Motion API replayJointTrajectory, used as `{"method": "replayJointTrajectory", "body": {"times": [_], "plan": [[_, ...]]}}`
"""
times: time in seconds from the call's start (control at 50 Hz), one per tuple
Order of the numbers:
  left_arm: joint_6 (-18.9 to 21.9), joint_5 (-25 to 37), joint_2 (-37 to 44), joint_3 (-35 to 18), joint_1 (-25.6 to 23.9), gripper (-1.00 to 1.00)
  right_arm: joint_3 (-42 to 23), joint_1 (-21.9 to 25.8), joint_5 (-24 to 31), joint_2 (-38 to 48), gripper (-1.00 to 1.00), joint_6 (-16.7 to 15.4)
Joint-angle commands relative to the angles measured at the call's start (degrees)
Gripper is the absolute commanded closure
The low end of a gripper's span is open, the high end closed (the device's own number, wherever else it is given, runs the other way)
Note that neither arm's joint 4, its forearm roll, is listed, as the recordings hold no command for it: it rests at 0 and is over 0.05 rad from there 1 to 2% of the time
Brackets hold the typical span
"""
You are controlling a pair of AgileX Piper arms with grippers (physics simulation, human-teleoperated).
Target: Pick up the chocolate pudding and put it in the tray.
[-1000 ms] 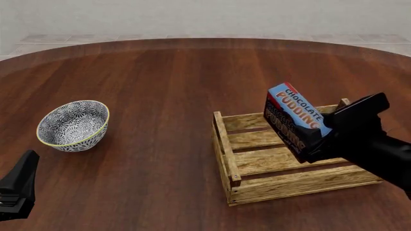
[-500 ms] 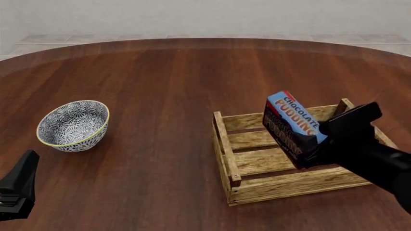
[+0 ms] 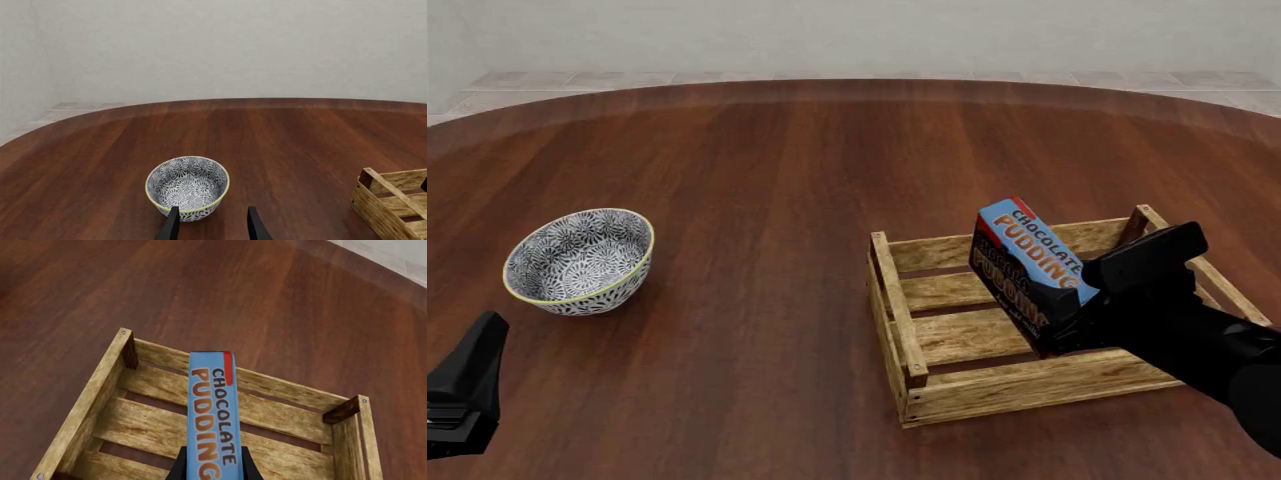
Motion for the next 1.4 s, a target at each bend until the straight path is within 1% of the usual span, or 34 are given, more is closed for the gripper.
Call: {"method": "replayJointTrajectory", "body": {"times": [0.02,0.24,1.4], "plan": [[0.00,0.00,0.00,0.00,0.00,-1.00,0.28,0.12,-1.46,1.25,1.00,1.37],[0.00,0.00,0.00,0.00,0.00,-1.00,0.76,0.39,-2.82,2.37,1.00,1.88],[0.00,0.00,0.00,0.00,0.00,-1.00,2.25,-0.19,-6.48,5.69,1.00,3.35]]}}
